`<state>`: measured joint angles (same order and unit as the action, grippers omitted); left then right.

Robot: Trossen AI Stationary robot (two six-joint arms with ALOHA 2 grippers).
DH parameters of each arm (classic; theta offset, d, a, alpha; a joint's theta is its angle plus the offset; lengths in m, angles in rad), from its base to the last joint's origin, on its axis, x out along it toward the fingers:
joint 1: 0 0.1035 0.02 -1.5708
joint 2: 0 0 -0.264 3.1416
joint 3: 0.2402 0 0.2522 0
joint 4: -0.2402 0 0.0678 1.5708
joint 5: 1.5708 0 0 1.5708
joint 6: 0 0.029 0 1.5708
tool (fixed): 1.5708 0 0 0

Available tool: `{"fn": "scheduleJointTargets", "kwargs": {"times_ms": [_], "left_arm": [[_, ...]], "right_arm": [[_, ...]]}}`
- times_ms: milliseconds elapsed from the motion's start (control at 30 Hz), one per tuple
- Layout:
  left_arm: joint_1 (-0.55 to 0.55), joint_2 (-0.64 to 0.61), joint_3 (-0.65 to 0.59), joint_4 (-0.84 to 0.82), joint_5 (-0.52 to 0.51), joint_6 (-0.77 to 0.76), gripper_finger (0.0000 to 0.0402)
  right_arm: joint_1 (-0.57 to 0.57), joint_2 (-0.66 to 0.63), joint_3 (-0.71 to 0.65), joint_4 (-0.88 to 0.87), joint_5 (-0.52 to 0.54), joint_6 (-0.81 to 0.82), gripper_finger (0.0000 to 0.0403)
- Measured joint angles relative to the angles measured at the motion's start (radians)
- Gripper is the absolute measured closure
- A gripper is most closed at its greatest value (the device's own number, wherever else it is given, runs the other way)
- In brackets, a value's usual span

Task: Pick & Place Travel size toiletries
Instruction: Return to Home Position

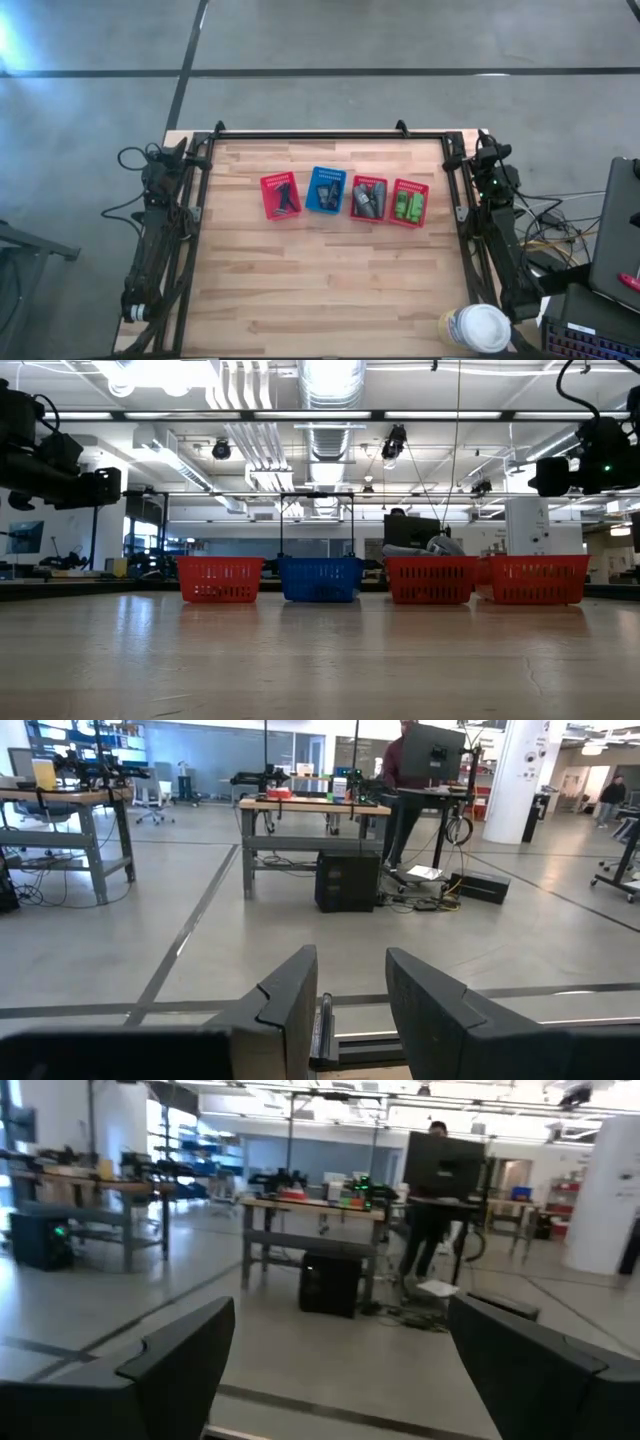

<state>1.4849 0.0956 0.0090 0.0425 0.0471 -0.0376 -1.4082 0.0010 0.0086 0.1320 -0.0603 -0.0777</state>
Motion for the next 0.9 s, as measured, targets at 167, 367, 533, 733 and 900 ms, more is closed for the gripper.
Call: {"fn": "scheduleJointTargets", "kwargs": {"times_ms": [167,367,533,733,900], "left_arm": [[0.0,0.0,0.0,0.0,0.0,0.0,0.0275],[0.0,0.0,0.0,0.0,0.0,0.0,0.0275],[0.0,0.0,0.0,0.0,0.0,0.0,0.0275],[0.0,0.0,0.0,0.0,0.0,0.0,0.0275],[0.0,0.0,0.0,0.0,0.0,0.0,0.0275]], "right_arm": [[0.001,0.0,0.0,-0.002,0.01,-0.016,0.0039],[0.001,0.006,0.0,-0.002,0.009,0.117,0.0039],[0.001,0.016,0.0,-0.002,0.009,0.216,0.0039],[0.001,0.016,0.0,-0.002,0.008,0.238,0.0039],[0.001,0.016,0.0,-0.002,0.008,0.236,0.0039]]}}
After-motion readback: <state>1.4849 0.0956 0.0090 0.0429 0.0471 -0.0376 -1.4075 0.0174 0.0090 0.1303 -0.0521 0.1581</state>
